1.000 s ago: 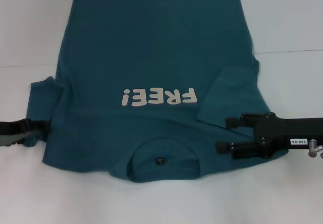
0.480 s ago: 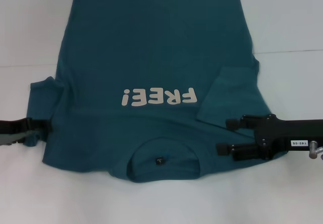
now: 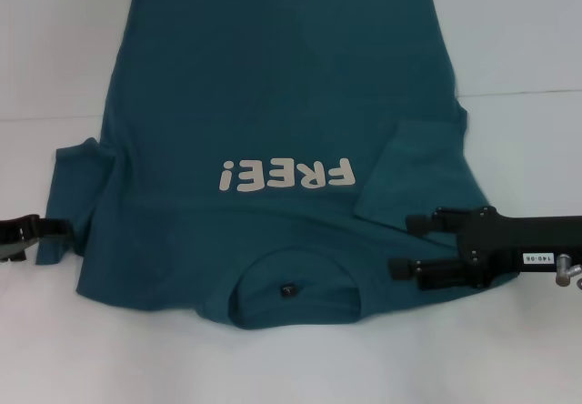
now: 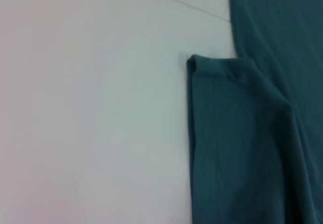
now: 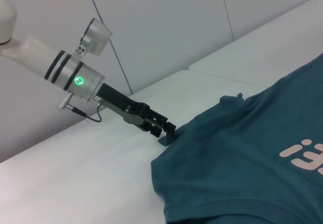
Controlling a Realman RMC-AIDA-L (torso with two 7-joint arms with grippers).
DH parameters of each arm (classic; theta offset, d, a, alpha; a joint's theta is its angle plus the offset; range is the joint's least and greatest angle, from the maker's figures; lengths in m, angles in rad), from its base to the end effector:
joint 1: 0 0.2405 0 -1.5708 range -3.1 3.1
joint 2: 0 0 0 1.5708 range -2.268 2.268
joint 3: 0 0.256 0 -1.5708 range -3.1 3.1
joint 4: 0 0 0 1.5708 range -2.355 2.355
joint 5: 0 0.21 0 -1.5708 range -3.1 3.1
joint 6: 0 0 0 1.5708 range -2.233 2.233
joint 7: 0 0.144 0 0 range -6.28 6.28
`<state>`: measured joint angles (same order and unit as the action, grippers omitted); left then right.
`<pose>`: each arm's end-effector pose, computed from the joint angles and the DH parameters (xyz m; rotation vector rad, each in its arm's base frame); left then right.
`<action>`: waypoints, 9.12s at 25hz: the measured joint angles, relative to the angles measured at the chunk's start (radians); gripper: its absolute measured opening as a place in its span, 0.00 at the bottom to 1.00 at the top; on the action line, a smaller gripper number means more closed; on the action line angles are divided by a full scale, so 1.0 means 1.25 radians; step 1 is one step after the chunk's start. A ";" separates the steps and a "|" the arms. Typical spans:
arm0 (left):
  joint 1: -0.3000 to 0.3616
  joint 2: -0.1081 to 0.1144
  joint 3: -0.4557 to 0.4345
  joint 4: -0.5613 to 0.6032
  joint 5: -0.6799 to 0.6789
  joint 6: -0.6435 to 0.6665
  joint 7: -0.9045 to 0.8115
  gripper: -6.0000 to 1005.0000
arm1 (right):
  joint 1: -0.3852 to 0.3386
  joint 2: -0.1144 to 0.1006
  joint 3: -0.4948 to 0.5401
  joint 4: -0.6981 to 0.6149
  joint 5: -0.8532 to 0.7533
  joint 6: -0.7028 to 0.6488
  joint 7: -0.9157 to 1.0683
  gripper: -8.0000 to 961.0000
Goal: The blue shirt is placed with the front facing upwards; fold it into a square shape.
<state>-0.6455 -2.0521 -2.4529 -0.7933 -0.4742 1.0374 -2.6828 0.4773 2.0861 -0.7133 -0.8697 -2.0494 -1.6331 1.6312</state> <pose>-0.3259 0.3992 0.0469 -1.7544 -1.6913 -0.1274 0.2597 0.3246 0.0259 -2.7322 0.7860 0.6182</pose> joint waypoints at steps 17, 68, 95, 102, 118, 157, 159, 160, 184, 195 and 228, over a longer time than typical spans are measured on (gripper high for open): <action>-0.023 -0.012 0.001 0.009 0.013 0.002 -0.005 0.84 | 0.004 0.000 0.000 0.000 0.000 0.003 0.001 0.98; -0.032 -0.025 0.062 -0.011 0.013 -0.009 -0.003 0.08 | -0.004 0.000 0.000 0.011 0.004 -0.007 0.006 0.99; 0.010 -0.019 0.066 -0.057 0.015 -0.095 -0.008 0.04 | 0.001 0.000 0.005 0.031 0.005 -0.006 0.006 0.99; 0.001 -0.018 0.065 -0.047 0.035 -0.135 -0.009 0.04 | 0.001 0.000 0.007 0.033 0.005 -0.007 0.006 0.98; 0.000 -0.008 0.058 -0.043 0.054 -0.192 -0.031 0.04 | 0.008 0.000 0.009 0.041 0.005 0.000 0.013 0.99; 0.001 -0.089 0.168 -0.186 0.045 -0.174 -0.030 0.04 | 0.007 0.000 0.008 0.052 0.005 0.010 0.015 0.99; -0.001 -0.089 0.191 -0.188 0.022 -0.172 -0.031 0.04 | 0.007 0.000 0.008 0.052 0.005 0.011 0.015 0.99; -0.003 -0.090 0.205 -0.189 0.010 -0.172 -0.031 0.04 | 0.006 0.000 0.009 0.052 0.005 0.011 0.015 0.99; -0.051 -0.097 0.455 -0.084 -0.100 -0.209 -0.031 0.04 | 0.004 0.000 0.011 0.063 0.005 0.024 0.016 0.98; -0.044 -0.093 0.448 -0.081 -0.103 -0.262 -0.024 0.05 | 0.004 0.000 0.011 0.066 0.005 0.024 0.016 0.98; -0.042 -0.096 0.615 -0.049 0.071 -0.398 0.099 0.80 | -0.004 0.000 0.011 0.080 0.005 0.017 0.017 0.99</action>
<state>-0.6979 -2.1720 -1.6845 -0.8541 -0.3851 0.5395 -2.5592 0.4717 2.0855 -0.6994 -0.7691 -2.0432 -1.6123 1.6521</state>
